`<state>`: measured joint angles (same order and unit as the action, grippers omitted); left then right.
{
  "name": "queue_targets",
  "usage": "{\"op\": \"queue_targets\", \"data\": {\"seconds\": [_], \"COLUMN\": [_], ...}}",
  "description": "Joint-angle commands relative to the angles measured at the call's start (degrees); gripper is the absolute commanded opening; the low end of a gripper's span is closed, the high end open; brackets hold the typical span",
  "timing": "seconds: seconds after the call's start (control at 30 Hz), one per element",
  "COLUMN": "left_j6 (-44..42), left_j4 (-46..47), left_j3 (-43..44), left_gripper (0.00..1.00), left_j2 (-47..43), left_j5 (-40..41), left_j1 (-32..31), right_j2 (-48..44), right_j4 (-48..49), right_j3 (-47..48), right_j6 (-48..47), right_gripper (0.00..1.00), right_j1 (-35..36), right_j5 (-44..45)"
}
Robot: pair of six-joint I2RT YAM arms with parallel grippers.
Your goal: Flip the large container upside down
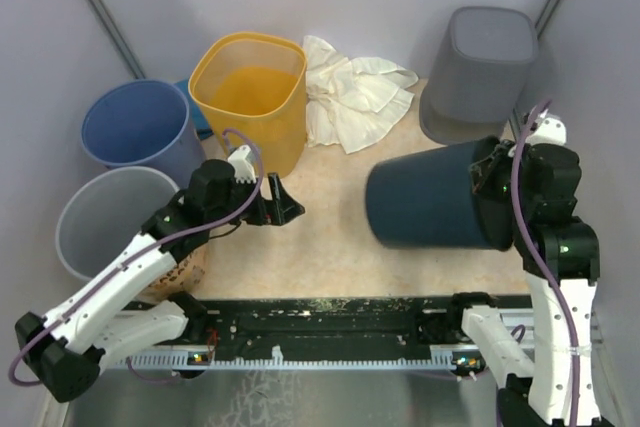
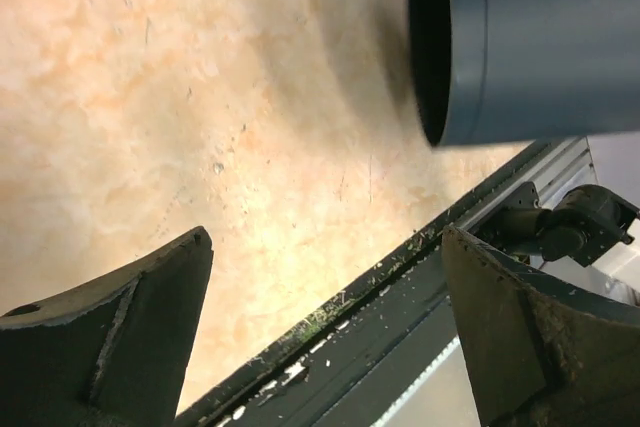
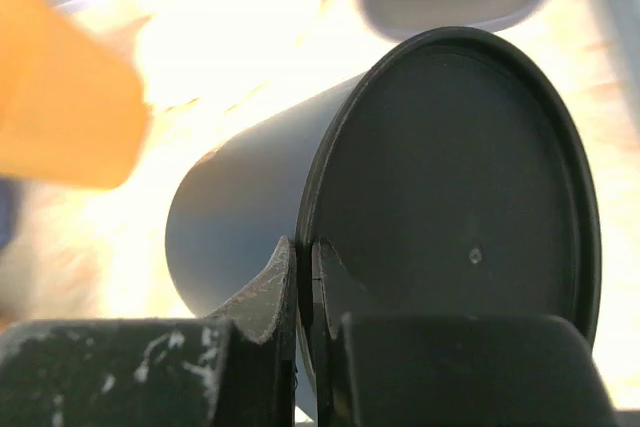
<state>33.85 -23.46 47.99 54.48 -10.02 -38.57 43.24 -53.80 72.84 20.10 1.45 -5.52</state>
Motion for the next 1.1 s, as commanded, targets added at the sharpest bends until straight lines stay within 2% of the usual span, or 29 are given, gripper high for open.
{"op": "queue_targets", "data": {"seconds": [0.0,0.1,0.27,0.43,0.57,0.7,0.83,0.87,0.9,0.97,1.03,1.07], "left_j6": [-7.86,-10.92,-13.48,-15.35,-17.34,-19.43,-21.5,-22.16,-22.96,-24.46,-26.2,-26.99], "left_j4": [-2.69,-3.72,-3.97,-4.03,-6.4,-11.24,-18.02,-19.19,-19.94,-20.43,-20.64,-20.66], "left_j3": [5.15,8.6,13.98,20.11,27.78,37.3,49.33,51.84,53.77,56.43,58.87,60.3], "left_gripper": [0.99,1.0,1.0,1.0,1.0,1.0,1.0,1.0,1.0,1.0,1.0,1.0], "left_j2": [-3.99,-2.8,-0.02,3.42,7.61,14.13,22.49,24.62,27.14,30.17,33.48,35.18], "left_j5": [3.23,1.99,0.55,0.1,3.23,9.21,14.88,16.21,17.77,20.98,23.06,24.3], "left_j1": [-0.19,-0.19,-0.19,-0.19,-0.19,-0.19,-0.11,-0.06,0.02,0.14,0.32,0.41], "right_j2": [2.55,3.84,6.15,10.09,12.59,14.34,14.74,14.69,14.59,14.59,14.65,14.79], "right_j4": [1.27,2.93,5.84,5.85,6.63,7.21,6.95,6.77,6.51,5.88,5.64,5.64], "right_j3": [7.85,8.94,8.64,7.75,4.95,1.31,-2.24,-2.92,-3.45,-4.31,-4.89,-5.16], "right_j6": [-9.51,-10.32,-12.46,-14.97,-15.22,-14.42,-13.13,-13.03,-12.71,-12.46,-12.15,-12.17], "right_gripper": [0.0,0.0,0.0,0.0,0.0,0.0,0.0,0.03,0.1,0.33,0.44,0.46], "right_j1": [-0.22,-0.22,0.39,6.63,12.85,22.96,25.37,25.36,25.35,25.27,24.84,23.87], "right_j5": [25.24,28.07,26.43,26.06,25.73,31.4,34.0,35.49,37.37,41.1,43.73,43.88]}}
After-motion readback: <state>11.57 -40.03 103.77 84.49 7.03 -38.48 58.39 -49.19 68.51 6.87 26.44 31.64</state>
